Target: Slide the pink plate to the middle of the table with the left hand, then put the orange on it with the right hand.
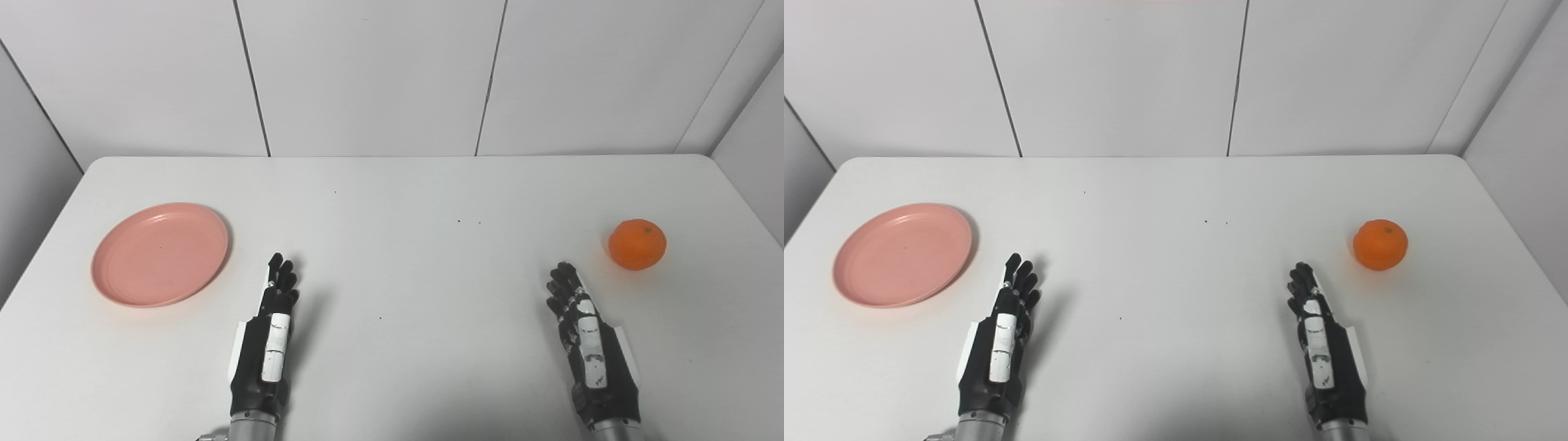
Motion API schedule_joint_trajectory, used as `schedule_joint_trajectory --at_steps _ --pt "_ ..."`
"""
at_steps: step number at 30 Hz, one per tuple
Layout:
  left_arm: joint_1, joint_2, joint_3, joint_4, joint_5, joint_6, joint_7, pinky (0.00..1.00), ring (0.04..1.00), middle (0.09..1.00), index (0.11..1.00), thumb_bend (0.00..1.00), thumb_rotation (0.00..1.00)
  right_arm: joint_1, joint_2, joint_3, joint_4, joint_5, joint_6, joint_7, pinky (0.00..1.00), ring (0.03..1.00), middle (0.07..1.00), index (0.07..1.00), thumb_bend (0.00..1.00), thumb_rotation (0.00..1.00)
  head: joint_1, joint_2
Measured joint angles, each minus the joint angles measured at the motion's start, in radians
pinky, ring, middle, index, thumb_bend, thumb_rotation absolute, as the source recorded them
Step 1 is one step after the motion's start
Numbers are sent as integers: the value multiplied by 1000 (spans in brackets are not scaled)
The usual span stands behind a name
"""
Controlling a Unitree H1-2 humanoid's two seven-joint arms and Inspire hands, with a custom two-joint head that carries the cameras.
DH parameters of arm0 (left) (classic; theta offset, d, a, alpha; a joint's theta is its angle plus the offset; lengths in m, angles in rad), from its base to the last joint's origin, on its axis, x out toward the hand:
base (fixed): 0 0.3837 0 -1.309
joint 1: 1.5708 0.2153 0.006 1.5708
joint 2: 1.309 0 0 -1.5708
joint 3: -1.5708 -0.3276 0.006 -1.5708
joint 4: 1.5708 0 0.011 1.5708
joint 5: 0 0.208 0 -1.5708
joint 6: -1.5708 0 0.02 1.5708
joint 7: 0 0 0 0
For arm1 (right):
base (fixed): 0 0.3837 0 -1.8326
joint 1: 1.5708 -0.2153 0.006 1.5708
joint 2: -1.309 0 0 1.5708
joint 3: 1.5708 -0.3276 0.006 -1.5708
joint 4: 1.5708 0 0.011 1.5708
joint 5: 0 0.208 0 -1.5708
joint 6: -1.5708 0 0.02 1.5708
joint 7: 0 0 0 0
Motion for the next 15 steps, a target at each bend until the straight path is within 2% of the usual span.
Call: schedule_joint_trajectory --at_steps 2,3,4,8,15 --pt "0 0 0 0 0 0 0 1000 996 1000 1000 819 944 0 0 0 0 -1 0 0 977 951 948 940 848 976 -3 0" --pt "0 0 0 0 0 0 0 1000 997 1000 1000 846 948 0 0 0 0 -1 0 0 977 951 948 940 847 975 -3 0" --pt "0 0 1 7 0 -5 0 1000 999 1000 1000 920 956 0 0 1 0 -1 0 0 979 951 946 938 846 973 -5 0" --pt "-20 0 0 55 0 -96 1 1000 1000 1000 1000 987 968 1 5 -2 5 -1 0 -2 979 950 941 935 845 968 -2 3" --pt "-11 -1 -2 32 0 -100 1 1000 999 998 1000 862 952 -1 3 1 6 -2 0 1 979 957 947 943 848 978 8 -3"
